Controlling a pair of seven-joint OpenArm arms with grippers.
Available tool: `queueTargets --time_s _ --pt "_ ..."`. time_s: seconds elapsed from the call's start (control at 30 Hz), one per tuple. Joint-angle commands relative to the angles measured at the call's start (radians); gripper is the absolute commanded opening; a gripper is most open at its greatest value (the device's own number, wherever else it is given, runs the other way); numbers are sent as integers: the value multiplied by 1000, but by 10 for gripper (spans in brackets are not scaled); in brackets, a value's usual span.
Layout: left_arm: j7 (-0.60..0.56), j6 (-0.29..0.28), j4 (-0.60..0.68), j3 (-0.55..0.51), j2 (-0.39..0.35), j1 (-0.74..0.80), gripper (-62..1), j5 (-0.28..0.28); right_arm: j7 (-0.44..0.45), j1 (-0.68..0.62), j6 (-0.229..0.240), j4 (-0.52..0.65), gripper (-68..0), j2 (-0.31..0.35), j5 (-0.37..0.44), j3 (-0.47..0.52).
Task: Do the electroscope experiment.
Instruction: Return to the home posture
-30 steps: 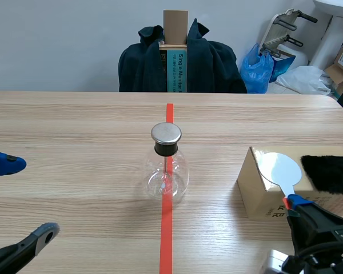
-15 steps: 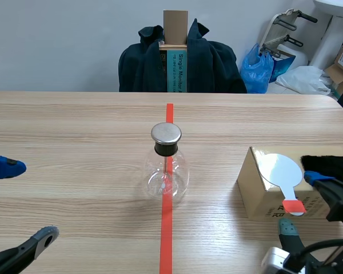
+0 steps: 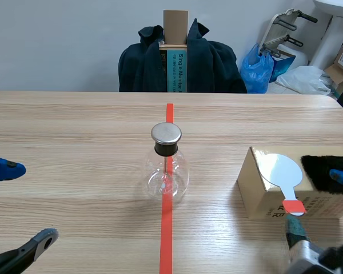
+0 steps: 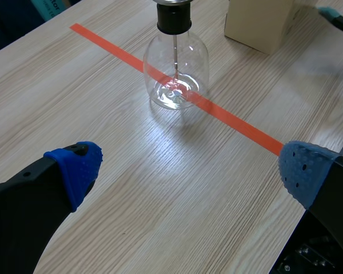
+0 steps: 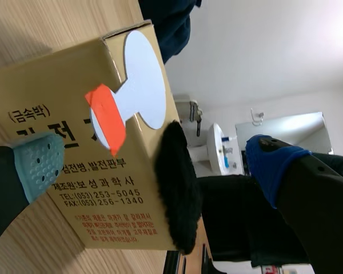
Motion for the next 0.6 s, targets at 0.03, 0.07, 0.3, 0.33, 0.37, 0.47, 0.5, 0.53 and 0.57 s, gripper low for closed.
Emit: queueTargets --time_s 0.03,0.07,0.3,0.33,0.37,0.47,0.5,0.53,0.57 --pt "-13 -2 8 0 5 -5 14 -7 24 -84 34 105 4 45 46 13" --pt "-13 -2 8 0 5 -5 14 -7 24 -115 58 139 4 60 61 13" --pt "-10 -2 8 0 5 -5 14 -7 0 -286 180 426 4 172 260 36" --pt "-10 -2 8 0 5 -5 14 -7 -26 -295 217 477 4 187 298 54" --pt "-10 -2 8 0 5 -5 14 -7 -64 -301 258 525 4 198 327 73" --pt "-11 -2 8 0 5 -5 14 -7 -184 -301 401 657 4 218 402 139" --pt "-10 -2 8 0 5 -5 14 -7 -208 -302 445 692 4 224 419 162" --pt "-10 -2 8 0 5 -5 14 -7 -235 -302 485 725 4 233 444 182" --pt "-11 -2 8 0 5 -5 14 -7 -257 -301 517 753 4 244 473 200"
